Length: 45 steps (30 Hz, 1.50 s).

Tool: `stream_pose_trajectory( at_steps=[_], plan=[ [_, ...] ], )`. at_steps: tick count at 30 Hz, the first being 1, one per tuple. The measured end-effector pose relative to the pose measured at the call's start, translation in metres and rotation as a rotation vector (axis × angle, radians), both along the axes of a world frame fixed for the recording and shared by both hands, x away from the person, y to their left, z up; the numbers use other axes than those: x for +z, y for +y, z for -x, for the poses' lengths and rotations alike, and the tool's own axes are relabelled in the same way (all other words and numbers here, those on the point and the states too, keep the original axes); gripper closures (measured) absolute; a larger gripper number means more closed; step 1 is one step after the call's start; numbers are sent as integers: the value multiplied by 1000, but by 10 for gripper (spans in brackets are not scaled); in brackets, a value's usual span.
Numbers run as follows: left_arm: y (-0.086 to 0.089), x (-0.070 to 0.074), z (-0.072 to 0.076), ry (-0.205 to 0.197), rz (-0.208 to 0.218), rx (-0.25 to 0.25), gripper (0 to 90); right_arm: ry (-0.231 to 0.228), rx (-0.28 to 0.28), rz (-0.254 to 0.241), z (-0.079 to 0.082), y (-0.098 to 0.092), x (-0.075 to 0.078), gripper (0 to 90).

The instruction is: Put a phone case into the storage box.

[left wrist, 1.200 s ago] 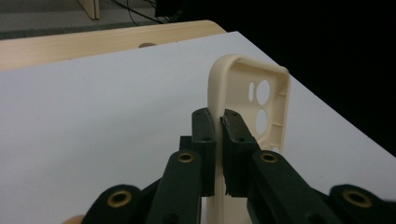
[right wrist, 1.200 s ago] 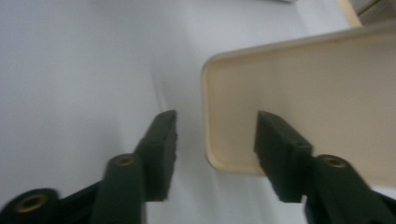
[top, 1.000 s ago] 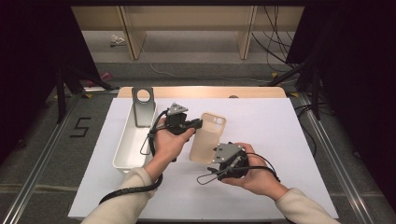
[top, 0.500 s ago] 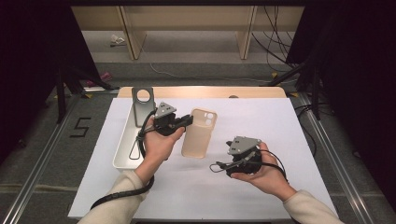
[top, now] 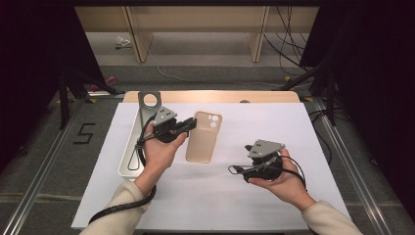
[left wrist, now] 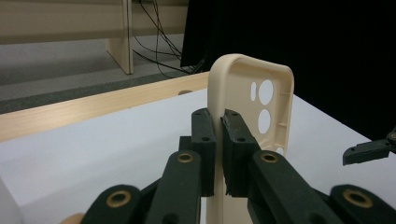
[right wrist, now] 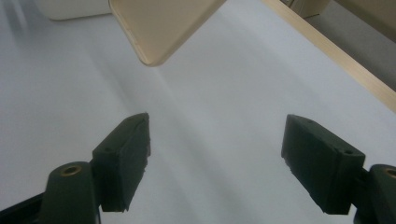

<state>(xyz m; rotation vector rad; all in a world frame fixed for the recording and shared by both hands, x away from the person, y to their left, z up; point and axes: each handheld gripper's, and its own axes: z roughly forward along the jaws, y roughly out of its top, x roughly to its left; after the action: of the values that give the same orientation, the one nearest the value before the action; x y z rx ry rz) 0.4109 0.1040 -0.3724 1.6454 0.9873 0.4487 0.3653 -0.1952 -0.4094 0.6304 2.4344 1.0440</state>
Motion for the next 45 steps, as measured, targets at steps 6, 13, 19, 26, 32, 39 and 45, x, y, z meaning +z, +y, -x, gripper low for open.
stream_pose_trajectory(
  at_steps=[6,13,19,26,32,39,45],
  plan=[
    [8,4,1,-13,10,13,844,3,-16,-16,-1,-5,0,234],
    [17,8,2,-22,15,23,844,4,-39,-37,-2,-13,1,228],
    [25,11,2,-31,15,37,844,15,-68,-60,-2,-21,1,222],
    [33,18,2,-46,24,49,844,20,-98,-93,-2,-30,1,212],
    [40,23,1,-54,33,61,844,21,-120,-114,-2,-35,1,208],
    [49,27,0,-60,37,74,844,21,-131,-126,-2,-38,1,203],
    [55,29,-1,-64,49,78,844,27,-138,-128,-1,-39,0,199]
  ],
)
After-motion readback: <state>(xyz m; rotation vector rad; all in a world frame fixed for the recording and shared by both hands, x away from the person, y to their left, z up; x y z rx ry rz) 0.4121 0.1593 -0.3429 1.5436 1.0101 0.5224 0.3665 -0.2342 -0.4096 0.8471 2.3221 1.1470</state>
